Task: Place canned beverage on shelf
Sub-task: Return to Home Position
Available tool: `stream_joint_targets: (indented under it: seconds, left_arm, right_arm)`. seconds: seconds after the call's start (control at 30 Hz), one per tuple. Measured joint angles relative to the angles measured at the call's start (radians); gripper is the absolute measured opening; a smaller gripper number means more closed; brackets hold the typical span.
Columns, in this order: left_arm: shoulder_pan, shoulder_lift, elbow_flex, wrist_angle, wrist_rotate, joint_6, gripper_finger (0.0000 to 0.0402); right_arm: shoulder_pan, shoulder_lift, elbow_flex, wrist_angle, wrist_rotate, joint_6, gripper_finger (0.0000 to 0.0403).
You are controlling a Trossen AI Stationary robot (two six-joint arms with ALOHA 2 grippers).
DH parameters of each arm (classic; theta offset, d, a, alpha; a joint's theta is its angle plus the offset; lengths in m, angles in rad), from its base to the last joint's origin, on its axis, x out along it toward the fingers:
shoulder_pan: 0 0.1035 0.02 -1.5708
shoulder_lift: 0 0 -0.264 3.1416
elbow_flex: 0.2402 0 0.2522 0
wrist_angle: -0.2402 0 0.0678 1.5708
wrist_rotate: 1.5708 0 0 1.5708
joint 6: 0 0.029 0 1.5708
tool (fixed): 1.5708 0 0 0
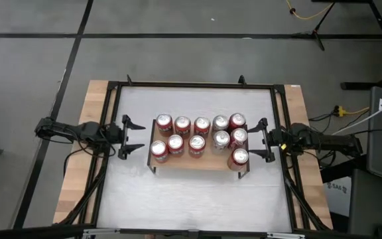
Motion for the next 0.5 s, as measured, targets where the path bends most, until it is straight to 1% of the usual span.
stream_joint_targets:
  seconds: [0.17,0.5]
  left_arm:
    - [0.0,0.002,0.0,-0.066,-0.006,-0.004,0.0336]
    - [0.0,0.005,0.0,-0.06,-0.05,0.015,0.0336]
  right_arm:
    - [0.002,0.0,0.0,-0.003,0.012,0.0,0.0382]
    - [0.002,0.0,0.0,0.001,0.015,0.0,0.0382]
